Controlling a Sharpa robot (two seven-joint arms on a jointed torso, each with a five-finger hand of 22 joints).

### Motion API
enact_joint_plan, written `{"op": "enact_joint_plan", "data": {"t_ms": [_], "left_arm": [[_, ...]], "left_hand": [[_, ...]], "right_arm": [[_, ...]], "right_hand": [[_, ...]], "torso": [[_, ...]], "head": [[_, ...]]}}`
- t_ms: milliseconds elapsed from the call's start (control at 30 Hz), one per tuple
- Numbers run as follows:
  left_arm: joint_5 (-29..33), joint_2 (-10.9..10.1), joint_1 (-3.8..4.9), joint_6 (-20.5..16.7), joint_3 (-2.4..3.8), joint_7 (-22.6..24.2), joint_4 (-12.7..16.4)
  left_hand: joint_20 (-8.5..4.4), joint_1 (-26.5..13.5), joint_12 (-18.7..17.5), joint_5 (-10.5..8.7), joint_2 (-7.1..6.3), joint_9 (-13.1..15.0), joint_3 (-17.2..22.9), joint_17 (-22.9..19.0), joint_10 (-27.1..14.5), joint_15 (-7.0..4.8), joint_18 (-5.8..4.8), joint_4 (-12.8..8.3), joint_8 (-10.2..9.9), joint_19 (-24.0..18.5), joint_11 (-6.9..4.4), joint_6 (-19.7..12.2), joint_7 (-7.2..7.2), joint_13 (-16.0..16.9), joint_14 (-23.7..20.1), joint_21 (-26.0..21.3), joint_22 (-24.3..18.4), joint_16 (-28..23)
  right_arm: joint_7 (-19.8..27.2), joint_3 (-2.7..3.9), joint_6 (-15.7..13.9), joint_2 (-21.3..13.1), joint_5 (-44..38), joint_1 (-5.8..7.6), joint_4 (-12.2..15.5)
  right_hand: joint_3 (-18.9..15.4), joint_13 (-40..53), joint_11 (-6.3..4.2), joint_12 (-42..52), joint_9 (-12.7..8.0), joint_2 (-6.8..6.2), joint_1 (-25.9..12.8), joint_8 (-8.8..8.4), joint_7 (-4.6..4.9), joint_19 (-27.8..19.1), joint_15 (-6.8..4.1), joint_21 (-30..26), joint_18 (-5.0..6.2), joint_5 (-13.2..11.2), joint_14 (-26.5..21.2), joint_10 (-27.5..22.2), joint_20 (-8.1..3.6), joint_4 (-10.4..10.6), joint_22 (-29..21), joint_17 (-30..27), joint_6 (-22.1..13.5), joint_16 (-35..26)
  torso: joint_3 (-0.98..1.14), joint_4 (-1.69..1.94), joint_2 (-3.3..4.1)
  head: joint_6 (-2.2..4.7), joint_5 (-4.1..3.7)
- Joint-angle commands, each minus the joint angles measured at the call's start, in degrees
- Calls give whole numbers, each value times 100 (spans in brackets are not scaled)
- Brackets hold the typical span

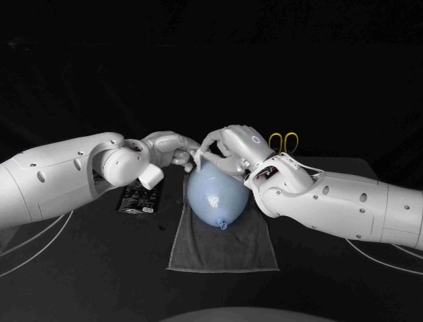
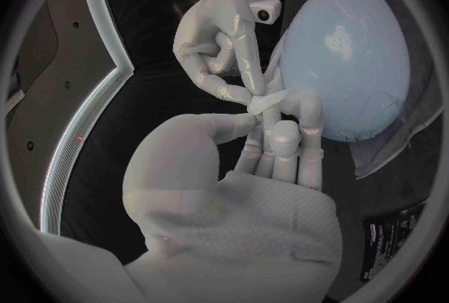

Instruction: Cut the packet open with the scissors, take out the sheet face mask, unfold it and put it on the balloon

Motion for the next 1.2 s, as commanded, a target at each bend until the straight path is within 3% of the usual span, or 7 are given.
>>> {"op": "enact_joint_plan", "data": {"t_ms": [33,400,600,700,867,900,1200], "left_arm": [[5,3,13,36,10,18,17],[88,-27,13,25,10,15,8],[128,-43,13,63,10,19,-10],[134,-46,13,84,10,22,-16],[129,-45,13,114,10,43,-22],[127,-43,13,123,10,55,-21],[126,-22,12,139,9,108,-15]], "left_hand": [[6,19,36,37,8,849,33,-9,-37,12,60,-21,797,-35,-11,-35,-9,9,-16,21,10,33],[13,-26,36,38,-32,901,7,-184,-108,31,57,-20,729,-58,11,-128,16,3,-139,2,-2,19],[91,-313,63,34,-522,947,-788,-312,-131,88,42,18,601,-130,46,-209,0,-15,-240,-194,-119,13],[135,-73,87,38,-618,940,-1308,-338,-158,49,52,-111,513,-111,-2,-147,-65,-26,-266,-317,-203,24],[136,650,17,41,-317,905,-1299,-348,-159,-4,67,-426,327,-23,-28,-172,-1,-104,-262,-330,-232,34],[130,688,-3,41,-276,915,-1300,-357,-154,14,66,-424,317,-12,-9,-174,22,-121,-266,-318,-227,33],[119,717,-46,41,-186,942,-1335,-411,-151,60,62,-367,282,-3,33,-169,54,-164,-299,-300,-219,34]], "right_arm": [[46,1,49,-27,-55,-2,28],[-10,1,187,-237,-105,-3,266],[-9,1,125,-355,-106,-4,404],[21,2,-21,-389,-42,-5,426],[175,5,-322,-406,182,-5,426],[221,7,-366,-396,250,-5,417],[201,9,-158,-242,325,-5,262]], "right_hand": [[17,1333,-48,38,6,-13,26,36,-26,36,-41,39,-31,0,597,464,-49,-19,1037,1505,20,25],[50,1376,-62,83,39,-21,7,110,-42,44,-53,68,-37,0,597,500,-64,-31,1044,1505,34,25],[53,1383,-64,90,41,-20,4,117,-43,46,-55,76,-39,0,597,505,-65,-31,1046,1505,33,25],[62,1353,-66,58,48,-18,-4,131,-46,44,-58,68,-37,-1,597,481,-68,-29,1044,1505,27,25],[86,1059,-50,-265,54,-44,-56,136,-20,9,-51,-49,-18,-2,597,242,-74,-20,1014,1505,-116,25],[44,1070,13,-256,-13,-78,-123,-13,65,-2,-8,-85,-17,-2,597,246,-56,13,1005,1505,-374,25],[-116,1010,135,-330,-140,-227,-285,-243,194,-34,101,-173,-10,-3,597,182,22,104,983,1505,-595,25]], "torso": [[-1,3,0],[-1,-2,-1],[0,-3,0],[0,-1,-1],[1,-4,-1],[0,-2,-1],[-5,2,1]], "head": [[-2,-2],[10,23],[12,31],[17,30],[31,33],[31,31],[42,12]]}}
